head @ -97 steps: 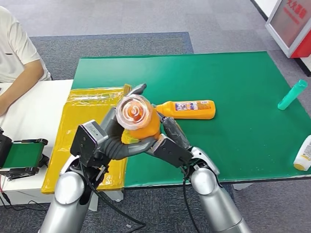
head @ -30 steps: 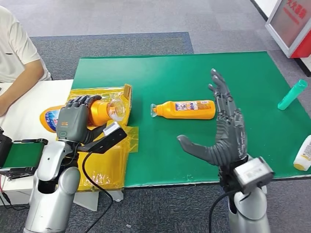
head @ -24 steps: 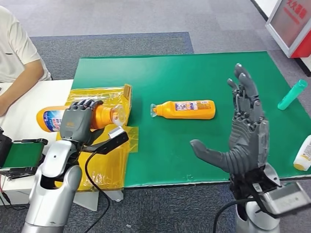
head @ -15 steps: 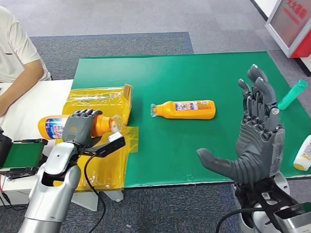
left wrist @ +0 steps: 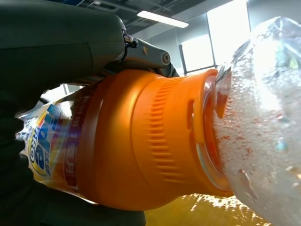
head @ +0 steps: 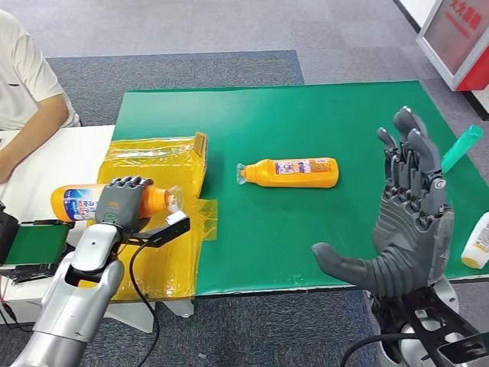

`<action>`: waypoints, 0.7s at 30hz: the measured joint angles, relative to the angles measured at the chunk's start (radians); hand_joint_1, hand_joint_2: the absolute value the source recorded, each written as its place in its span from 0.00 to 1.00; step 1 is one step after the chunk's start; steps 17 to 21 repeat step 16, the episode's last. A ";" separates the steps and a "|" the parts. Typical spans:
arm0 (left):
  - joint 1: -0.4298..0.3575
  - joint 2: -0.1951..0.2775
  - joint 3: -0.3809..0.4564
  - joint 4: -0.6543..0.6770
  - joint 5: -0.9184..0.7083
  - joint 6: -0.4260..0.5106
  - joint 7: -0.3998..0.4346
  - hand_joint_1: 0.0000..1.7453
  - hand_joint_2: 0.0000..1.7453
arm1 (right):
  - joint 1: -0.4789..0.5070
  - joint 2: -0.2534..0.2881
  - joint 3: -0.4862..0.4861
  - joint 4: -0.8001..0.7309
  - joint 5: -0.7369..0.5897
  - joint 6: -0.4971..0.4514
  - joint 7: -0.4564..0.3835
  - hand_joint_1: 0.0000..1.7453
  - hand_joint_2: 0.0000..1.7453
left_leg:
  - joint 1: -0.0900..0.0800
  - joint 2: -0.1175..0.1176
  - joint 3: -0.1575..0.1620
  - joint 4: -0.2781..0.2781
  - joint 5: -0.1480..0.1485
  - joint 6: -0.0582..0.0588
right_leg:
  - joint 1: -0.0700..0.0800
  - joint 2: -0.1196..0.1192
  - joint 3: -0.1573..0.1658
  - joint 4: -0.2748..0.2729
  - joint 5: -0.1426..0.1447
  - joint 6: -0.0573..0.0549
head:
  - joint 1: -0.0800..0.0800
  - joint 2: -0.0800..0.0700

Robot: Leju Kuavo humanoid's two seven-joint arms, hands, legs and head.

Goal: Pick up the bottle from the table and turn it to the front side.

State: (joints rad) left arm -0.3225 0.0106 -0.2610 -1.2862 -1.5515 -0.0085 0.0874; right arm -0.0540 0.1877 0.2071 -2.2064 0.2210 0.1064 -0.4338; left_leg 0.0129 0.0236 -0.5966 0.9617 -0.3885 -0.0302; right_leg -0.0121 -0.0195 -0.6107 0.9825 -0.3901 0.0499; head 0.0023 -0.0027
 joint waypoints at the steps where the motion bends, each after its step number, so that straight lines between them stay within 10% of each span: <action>1: 0.000 0.003 -0.006 0.009 0.000 0.015 -0.002 1.00 1.00 | 0.004 0.000 0.000 -0.003 -0.001 -0.001 -0.004 0.00 1.00 | 0.000 0.000 0.000 0.000 0.000 0.000 | 0.000 0.000 0.000 0.000 0.000 0.000 | 0.000 0.000; 21: 0.017 -0.003 -0.016 0.051 0.000 0.081 -0.063 1.00 1.00 | 0.026 0.000 -0.009 -0.041 0.008 -0.003 -0.012 0.00 1.00 | 0.000 0.000 0.000 0.000 0.000 0.000 | 0.000 0.000 0.000 0.000 0.000 0.000 | 0.000 0.000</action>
